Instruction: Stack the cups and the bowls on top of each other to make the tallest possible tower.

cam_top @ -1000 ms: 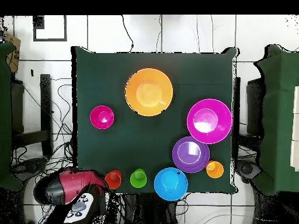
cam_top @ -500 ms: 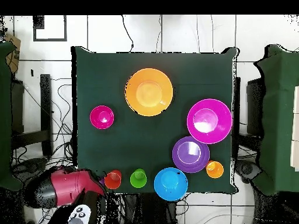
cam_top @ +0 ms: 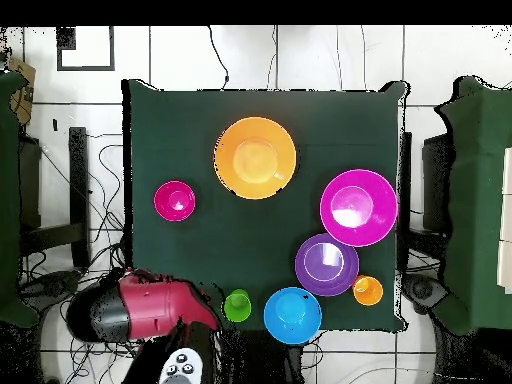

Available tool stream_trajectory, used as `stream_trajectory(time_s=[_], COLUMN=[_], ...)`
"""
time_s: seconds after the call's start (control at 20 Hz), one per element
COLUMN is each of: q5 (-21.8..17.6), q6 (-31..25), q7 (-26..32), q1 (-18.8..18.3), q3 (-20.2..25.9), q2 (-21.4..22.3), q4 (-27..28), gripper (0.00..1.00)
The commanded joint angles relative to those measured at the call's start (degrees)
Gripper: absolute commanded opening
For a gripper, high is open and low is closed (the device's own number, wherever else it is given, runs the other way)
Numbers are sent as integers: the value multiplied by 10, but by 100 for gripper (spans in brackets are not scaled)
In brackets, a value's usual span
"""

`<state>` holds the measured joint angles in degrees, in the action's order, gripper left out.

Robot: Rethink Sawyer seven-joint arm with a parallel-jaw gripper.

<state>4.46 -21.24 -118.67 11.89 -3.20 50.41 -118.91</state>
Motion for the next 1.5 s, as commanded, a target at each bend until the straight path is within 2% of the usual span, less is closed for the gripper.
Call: stream_trajectory(time_s=[0.05,0.6,1.05,1.5], q5=[-67,-100,-147,-186], q6=[-5,33,107,107], q7=[31,3,-3,6], q1=[-38,-51,-69,-106], q3=[57,75,70,88], q2=[-35,-64,-136,-134], q4=[-6,-12,9,1], gripper=[100,100,100,100])
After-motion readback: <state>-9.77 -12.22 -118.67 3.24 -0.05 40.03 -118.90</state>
